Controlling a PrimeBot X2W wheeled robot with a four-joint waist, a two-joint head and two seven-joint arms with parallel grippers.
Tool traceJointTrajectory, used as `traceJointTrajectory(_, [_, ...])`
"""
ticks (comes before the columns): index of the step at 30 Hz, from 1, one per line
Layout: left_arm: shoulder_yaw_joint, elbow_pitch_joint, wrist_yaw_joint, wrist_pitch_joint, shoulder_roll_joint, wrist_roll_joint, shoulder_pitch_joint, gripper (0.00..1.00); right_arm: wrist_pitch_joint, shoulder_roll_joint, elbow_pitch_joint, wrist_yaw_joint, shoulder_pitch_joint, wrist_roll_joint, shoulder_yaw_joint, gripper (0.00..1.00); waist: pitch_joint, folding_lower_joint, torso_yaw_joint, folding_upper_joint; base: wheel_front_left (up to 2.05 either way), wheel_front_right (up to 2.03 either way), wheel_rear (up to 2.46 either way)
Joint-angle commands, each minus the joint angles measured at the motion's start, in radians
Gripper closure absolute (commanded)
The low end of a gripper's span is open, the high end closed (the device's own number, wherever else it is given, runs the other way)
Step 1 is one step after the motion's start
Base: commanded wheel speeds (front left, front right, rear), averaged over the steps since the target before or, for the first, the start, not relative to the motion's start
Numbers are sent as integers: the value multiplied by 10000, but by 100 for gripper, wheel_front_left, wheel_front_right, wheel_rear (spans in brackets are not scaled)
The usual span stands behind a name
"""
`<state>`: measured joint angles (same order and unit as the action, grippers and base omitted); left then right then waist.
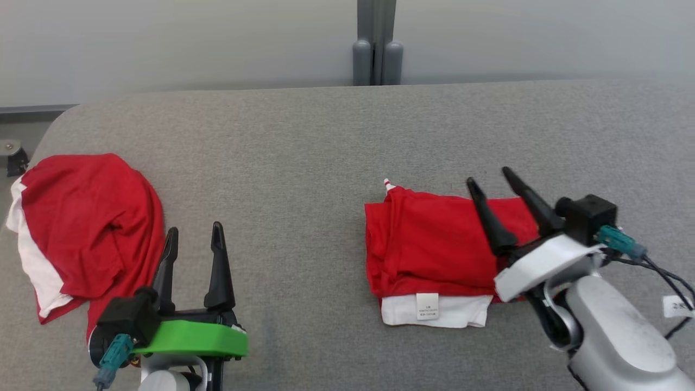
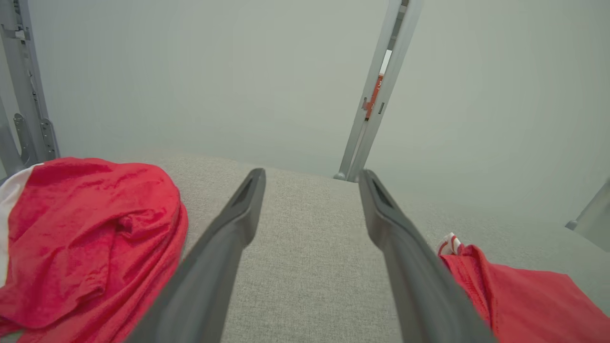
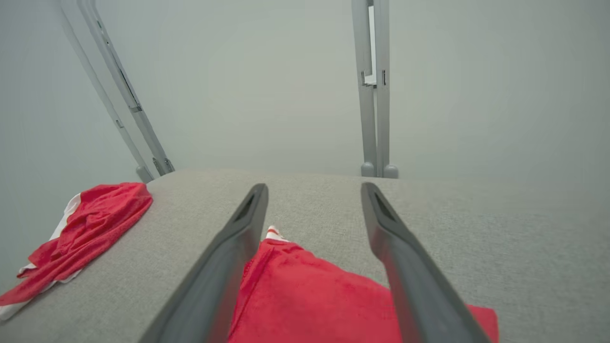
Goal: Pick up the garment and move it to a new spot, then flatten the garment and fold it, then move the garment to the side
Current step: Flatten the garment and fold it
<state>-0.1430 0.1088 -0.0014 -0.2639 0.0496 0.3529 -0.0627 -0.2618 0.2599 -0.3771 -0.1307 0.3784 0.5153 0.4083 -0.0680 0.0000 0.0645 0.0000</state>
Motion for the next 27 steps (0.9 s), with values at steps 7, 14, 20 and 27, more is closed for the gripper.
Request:
traceJointTrajectory(7, [39,-387,56,-3,21,-14,-59,0,-35,60,2082,0,-1754,-1174,-2335,0,-59,0,-736,0,0,0,0])
traceJointTrajectory(14, [-21,-288,124,-3,23,-251,183,0,-35,-365,3018,0,-2689,-1944,-3342,0,-104,0,-974,0,0,0,0])
traceJointTrajectory(20, [84,-166,310,-3,21,-378,285,0,-36,-453,3154,0,-2946,-1961,-3431,0,-138,0,-1035,0,0,0,0])
traceJointTrajectory(27, [-13,90,96,-3,23,-217,328,0,-37,-525,3092,0,-2938,-2061,-3464,0,-141,0,-1009,0,0,0,0])
